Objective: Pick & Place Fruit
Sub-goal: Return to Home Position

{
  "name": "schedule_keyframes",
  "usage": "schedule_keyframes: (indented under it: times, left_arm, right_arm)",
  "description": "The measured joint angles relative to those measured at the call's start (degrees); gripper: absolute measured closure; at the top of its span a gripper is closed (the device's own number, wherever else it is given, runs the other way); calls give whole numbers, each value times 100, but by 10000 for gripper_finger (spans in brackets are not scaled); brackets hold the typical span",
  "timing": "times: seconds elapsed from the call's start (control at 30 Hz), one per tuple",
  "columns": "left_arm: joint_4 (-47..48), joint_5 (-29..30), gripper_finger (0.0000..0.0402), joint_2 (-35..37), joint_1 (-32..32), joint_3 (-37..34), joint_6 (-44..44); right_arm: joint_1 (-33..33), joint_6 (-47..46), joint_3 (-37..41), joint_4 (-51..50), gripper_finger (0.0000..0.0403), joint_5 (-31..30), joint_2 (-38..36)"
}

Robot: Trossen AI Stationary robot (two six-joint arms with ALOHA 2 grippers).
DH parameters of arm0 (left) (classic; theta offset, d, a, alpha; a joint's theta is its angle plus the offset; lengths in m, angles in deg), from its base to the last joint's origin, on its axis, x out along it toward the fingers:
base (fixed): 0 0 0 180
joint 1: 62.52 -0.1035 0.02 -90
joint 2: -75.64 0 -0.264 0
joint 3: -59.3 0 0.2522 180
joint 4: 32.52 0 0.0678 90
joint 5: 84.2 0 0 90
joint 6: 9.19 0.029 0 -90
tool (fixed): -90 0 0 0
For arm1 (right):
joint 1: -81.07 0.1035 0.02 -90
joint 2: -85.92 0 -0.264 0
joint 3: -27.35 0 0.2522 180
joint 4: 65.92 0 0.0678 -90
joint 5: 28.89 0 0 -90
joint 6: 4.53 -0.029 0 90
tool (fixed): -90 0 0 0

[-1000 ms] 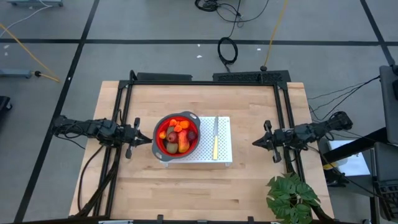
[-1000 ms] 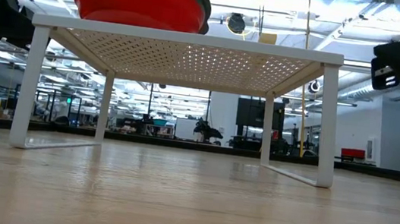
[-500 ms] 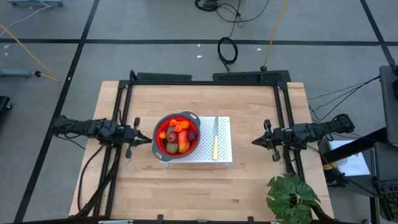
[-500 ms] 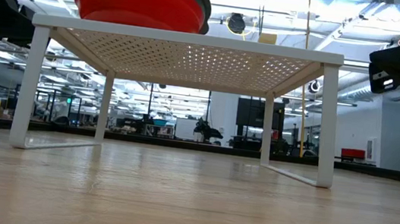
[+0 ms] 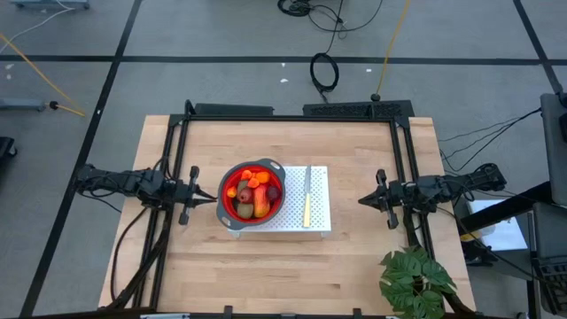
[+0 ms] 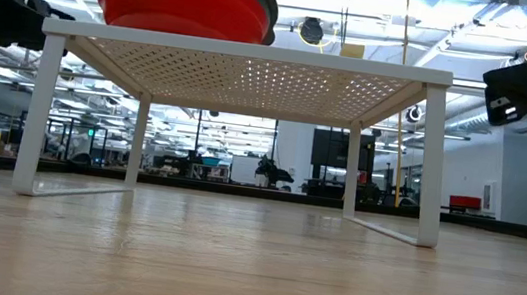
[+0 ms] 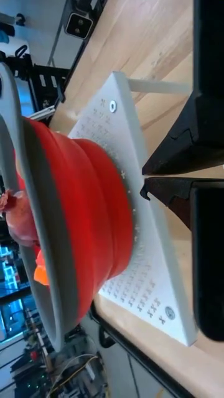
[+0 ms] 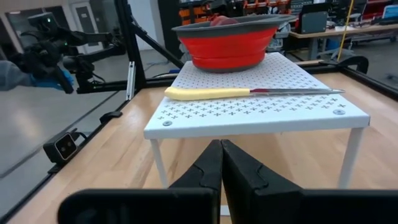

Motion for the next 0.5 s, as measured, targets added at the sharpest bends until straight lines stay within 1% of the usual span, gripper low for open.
schedule_keyframes:
  times: [0.17, 0.27, 0.4, 0.5]
  left_arm:
    - [103, 10, 382, 0, 2, 0, -5]
    - [141, 138, 382, 0, 1, 0, -96]
    - [133, 303, 382, 0, 1, 0, 0]
    - [86, 291, 382, 0, 2, -2, -23]
  right_arm:
    - [0, -260, 0, -3, 403, 0, 0]
    - [0, -396, 2, 1, 403, 0, 0]
    - [2, -405, 4, 3, 403, 0, 0]
    - [2, -405, 4, 3, 403, 0, 0]
